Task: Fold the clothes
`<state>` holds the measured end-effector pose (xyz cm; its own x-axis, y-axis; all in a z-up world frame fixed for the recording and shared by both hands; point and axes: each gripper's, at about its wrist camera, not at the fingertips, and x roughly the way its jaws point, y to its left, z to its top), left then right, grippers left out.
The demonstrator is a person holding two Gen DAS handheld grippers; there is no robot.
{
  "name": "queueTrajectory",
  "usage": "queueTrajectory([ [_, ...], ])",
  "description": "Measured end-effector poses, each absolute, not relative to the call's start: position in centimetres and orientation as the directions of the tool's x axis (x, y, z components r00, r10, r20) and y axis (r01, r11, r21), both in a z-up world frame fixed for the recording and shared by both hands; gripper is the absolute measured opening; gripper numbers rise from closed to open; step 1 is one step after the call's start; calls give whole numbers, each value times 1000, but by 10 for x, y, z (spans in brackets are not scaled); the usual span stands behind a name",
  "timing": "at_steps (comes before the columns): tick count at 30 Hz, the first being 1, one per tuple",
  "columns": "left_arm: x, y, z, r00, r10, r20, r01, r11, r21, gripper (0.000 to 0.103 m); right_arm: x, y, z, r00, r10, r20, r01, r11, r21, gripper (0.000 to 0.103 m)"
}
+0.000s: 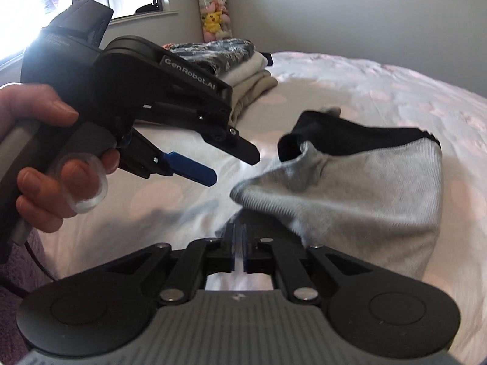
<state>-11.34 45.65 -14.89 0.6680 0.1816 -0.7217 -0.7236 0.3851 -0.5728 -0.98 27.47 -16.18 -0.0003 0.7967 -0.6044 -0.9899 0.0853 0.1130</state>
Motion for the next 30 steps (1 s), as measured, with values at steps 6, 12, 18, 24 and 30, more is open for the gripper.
queueTrajectory([
  [6, -109, 447, -148, 691, 142, -709, -693, 409, -593, 48, -10, 246, -155, 216, 725, -654, -965, 261, -29, 26],
  [12, -102, 444, -149, 693, 117, -711, -681, 430, -592, 33, 4, 241, -157, 385, 632, -673, -903, 409, -133, 44],
  [18, -98, 443, -154, 686, 97, -721, -678, 444, -586, 19, 5, 255, -173, 434, 575, -693, -891, 386, -238, 42],
  [24, -99, 442, -148, 721, 99, -686, -642, 468, -607, 4, 12, 252, -174, 458, 558, -692, -875, 422, -238, 22],
  [30, -103, 438, -136, 761, 107, -640, -598, 500, -627, 2, 19, 241, -163, 473, 587, -657, -857, 479, -190, 7],
])
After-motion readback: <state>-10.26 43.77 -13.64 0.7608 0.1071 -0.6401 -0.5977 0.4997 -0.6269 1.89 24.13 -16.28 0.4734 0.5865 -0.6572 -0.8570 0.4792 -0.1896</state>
